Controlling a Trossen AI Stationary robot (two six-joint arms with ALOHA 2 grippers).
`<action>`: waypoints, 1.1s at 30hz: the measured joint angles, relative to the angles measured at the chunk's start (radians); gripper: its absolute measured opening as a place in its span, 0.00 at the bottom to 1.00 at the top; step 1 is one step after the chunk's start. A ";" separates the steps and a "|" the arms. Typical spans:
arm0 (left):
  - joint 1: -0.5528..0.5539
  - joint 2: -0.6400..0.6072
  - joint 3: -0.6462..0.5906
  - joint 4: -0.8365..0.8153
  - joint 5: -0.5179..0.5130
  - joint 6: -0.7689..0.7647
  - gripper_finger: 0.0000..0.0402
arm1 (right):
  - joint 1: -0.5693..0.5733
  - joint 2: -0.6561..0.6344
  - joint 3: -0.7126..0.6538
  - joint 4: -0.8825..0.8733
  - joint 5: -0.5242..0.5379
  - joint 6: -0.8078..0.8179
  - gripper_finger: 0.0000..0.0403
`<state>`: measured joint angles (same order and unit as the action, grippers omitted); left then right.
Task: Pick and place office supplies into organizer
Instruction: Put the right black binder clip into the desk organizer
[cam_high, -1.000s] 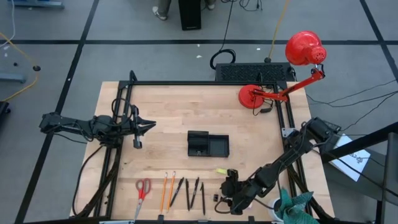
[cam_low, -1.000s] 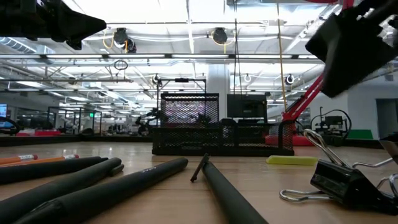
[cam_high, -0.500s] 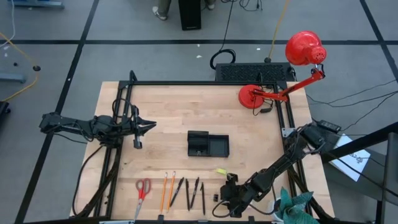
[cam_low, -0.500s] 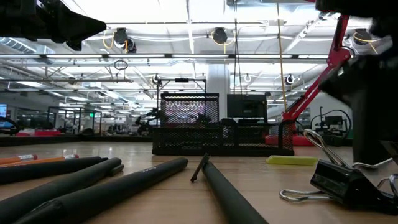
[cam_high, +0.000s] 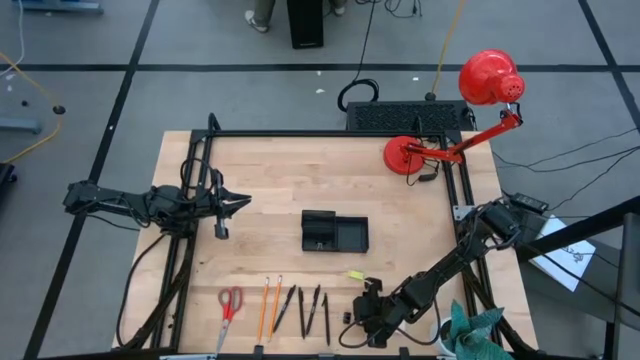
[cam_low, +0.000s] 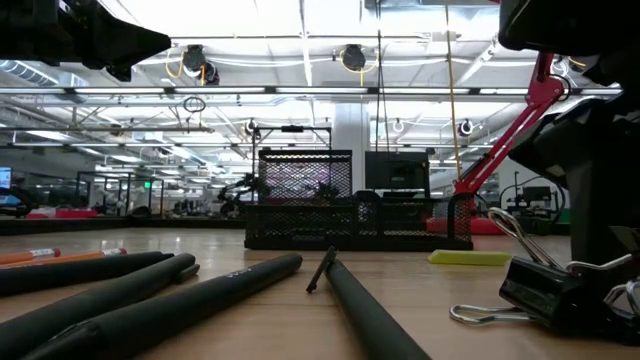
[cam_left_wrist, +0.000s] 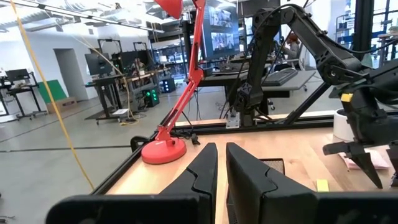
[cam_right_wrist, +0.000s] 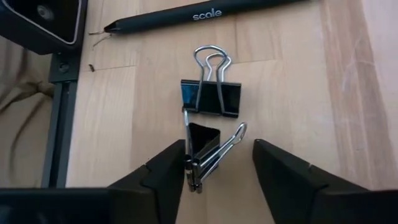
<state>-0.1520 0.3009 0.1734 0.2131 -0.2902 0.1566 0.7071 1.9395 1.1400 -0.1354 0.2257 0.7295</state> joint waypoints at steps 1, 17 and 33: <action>0.000 0.000 0.000 0.000 0.000 0.000 0.10 | 0.000 0.001 0.000 -0.002 0.013 0.000 0.41; 0.000 0.000 0.000 0.000 0.000 0.000 0.10 | -0.019 -0.083 -0.002 -0.026 0.037 -0.092 0.04; 0.000 0.000 0.000 0.000 0.000 0.005 0.10 | -0.092 -0.295 -0.002 -0.041 0.174 -0.366 0.05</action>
<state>-0.1520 0.3008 0.1734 0.2132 -0.2905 0.1619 0.6154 1.6449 1.1381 -0.1768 0.3998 0.3630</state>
